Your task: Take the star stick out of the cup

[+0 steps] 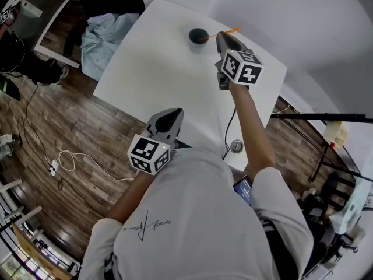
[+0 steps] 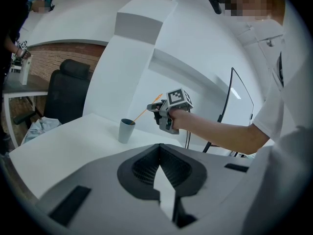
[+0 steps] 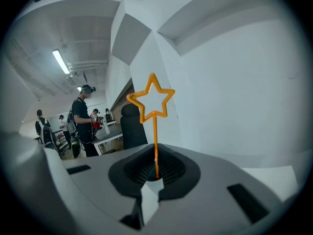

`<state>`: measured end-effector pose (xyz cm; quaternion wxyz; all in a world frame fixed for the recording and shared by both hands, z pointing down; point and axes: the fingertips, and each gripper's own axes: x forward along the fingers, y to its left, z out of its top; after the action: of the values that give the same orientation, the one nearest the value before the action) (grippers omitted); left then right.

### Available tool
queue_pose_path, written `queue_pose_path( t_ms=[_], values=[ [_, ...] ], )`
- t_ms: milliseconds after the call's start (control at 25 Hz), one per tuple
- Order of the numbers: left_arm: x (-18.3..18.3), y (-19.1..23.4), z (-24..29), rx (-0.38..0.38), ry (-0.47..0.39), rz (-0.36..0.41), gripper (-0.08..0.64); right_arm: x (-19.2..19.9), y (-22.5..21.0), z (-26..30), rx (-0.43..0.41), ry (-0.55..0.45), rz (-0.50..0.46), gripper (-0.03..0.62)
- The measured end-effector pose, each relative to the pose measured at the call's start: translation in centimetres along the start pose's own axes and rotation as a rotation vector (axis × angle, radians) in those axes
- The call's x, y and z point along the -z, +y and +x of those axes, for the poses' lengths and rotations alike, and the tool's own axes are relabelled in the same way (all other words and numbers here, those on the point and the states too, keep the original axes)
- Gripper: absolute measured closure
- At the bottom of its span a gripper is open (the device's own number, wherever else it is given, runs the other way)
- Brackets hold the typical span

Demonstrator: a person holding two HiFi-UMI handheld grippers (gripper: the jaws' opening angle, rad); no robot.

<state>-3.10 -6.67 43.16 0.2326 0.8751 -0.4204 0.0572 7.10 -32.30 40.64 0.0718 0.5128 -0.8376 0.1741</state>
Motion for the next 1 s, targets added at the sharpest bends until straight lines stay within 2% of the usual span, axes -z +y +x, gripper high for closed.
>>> queue_pose_path(
  t_ms=[1000],
  values=[
    [-0.6,-1.4,-0.1,0.020,-0.032,0.018,0.553,-2.1,0.6,-3.7,-0.016,-0.052,-0.008,0.569]
  ],
)
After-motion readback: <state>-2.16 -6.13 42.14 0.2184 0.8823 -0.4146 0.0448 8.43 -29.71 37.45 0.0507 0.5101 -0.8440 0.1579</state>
